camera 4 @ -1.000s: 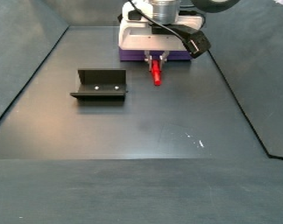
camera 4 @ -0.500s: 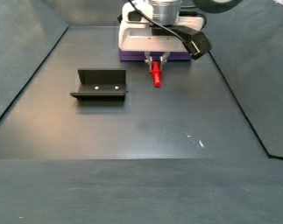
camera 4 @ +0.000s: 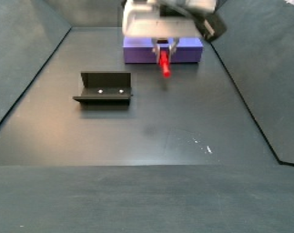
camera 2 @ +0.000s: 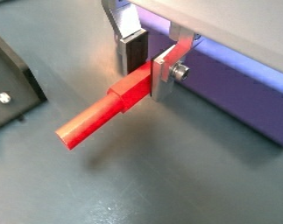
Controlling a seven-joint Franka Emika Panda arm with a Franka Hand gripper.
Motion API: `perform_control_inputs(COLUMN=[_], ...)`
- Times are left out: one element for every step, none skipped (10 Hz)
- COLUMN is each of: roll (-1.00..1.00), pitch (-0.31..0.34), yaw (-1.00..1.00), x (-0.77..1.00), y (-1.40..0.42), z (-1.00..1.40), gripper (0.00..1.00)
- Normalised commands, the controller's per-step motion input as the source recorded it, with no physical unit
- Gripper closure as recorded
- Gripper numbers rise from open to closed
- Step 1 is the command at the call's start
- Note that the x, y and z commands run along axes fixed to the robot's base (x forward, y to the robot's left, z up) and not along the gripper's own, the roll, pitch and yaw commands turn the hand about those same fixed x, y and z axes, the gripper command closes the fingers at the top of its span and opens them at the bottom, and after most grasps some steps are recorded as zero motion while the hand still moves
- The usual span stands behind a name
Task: Pick up the red object. Move up. Place the red object on the fixture. Regrasp the red object. Move to above the board. Insert the red object.
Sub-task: Place the red object on the fixture.
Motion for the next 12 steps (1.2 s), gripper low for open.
perform_control_inputs(roll=[-0.03, -0.23, -0.72, -0.99, -1.00, -0.98, -1.00, -1.00, -1.00, -1.00, -1.00, -1.00], pitch=[0.000, 0.000, 0.000, 0.106, 0.177, 0.309, 0.263, 0.183, 0.123, 0.014, 0.000, 0.000], yaw=[0.00, 0.00, 0.00, 0.00, 0.00, 0.00, -0.01, -0.04, -0.07, -0.08, -0.11, -0.16], x=[0.00, 0.00, 0.08, 0.32, 0.43, 0.49, 0.52, 0.56, 0.58, 0.56, 0.55, 0.53], y=[0.00, 0.10, 0.39, 0.52, 0.36, 0.26, 0.19, 0.10, 0.04, 0.03, 0.05, 0.05], z=[0.00, 0.02, 0.21, 0.31, 0.41, 0.51, 0.41, 0.29, 0.19, 0.11, 0.11, 0.11], gripper=[1.00, 1.00, 1.00, 1.00, 1.00, 1.00, 1.00, 1.00, 1.00, 1.00, 1.00, 1.00])
